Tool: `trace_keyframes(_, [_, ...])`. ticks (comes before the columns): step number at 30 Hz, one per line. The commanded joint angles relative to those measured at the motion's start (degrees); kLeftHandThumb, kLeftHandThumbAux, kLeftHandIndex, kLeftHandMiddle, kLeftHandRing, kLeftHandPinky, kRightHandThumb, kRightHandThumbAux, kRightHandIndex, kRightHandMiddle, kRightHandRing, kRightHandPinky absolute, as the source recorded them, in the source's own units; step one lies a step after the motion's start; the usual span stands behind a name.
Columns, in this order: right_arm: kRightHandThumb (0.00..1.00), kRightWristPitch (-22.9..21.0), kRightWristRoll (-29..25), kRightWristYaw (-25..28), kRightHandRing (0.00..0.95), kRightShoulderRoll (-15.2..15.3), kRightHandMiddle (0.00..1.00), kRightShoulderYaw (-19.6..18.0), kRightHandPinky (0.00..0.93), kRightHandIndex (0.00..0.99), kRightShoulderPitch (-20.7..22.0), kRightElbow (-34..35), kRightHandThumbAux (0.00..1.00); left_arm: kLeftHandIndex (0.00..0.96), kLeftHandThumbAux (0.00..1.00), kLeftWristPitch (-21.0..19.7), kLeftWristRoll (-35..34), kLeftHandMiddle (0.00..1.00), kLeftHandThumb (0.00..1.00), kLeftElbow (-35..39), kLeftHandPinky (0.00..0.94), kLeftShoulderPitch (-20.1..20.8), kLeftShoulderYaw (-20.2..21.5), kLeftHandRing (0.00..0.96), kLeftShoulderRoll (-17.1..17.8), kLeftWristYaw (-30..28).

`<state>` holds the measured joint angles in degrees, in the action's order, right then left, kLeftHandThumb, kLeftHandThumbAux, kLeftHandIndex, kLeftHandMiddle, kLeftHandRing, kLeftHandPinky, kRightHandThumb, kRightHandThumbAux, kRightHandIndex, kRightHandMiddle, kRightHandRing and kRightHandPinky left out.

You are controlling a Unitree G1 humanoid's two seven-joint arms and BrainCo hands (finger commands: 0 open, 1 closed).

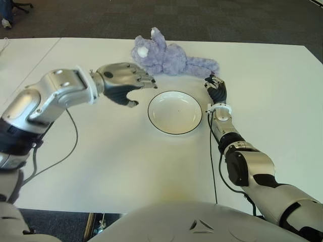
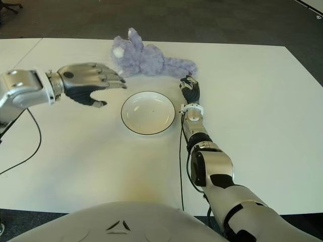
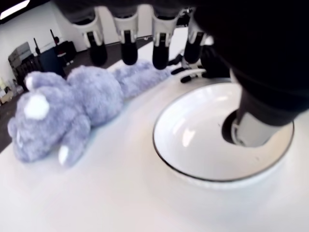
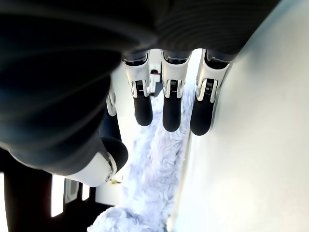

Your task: Put the doll into the plate.

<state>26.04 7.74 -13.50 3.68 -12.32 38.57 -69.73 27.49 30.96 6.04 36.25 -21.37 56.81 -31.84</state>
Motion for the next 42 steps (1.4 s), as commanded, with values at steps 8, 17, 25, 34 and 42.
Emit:
trace_keyframes(8, [0.682, -5.59, -0.15, -0.16, 0.167, -1.67, 0.159, 0.17, 0.197, 0.396, -9.91, -7.9, 0.739, 0.117, 0.602, -2.87, 16.72, 0.183, 0.441, -53.14, 0.102, 23.2, -3.92, 0.15, -17.96, 39.72])
trace_keyframes(17, [0.684, -5.29, 0.11, -0.02, 0.159, -1.68, 0.161, 0.35, 0.171, 0.396, -10.09, -7.97, 0.738, 0.049, 0.45, -13.15, 19.78, 0.057, 0.344, -73.58, 0.074, 29.14, -9.67, 0.066, -29.12, 55.13])
trace_keyframes(25, [0.684, -4.93, 0.97, -1.42, 0.144, -1.9, 0.155, 1.12, 0.149, 0.396, -10.44, -7.98, 0.739, 0.0, 0.388, -16.0, 21.8, 0.001, 0.307, -79.89, 0.0, 28.6, -13.72, 0.01, -33.4, 56.77])
trace_keyframes(34, [0.682, -4.13, 0.89, -1.52, 0.143, -2.04, 0.154, 1.19, 0.154, 0.396, -11.04, -7.95, 0.74, 0.0, 0.367, -18.28, 22.63, 0.0, 0.307, -83.89, 0.0, 28.35, -16.55, 0.0, -36.31, 55.56])
trace_keyframes(42, [0.682, -3.72, 0.58, -1.5, 0.154, -2.2, 0.161, 1.36, 0.181, 0.396, -11.79, -7.94, 0.74, 0.0, 0.392, -20.84, 23.5, 0.0, 0.271, -86.2, 0.0, 27.22, -18.79, 0.0, -40.38, 53.91])
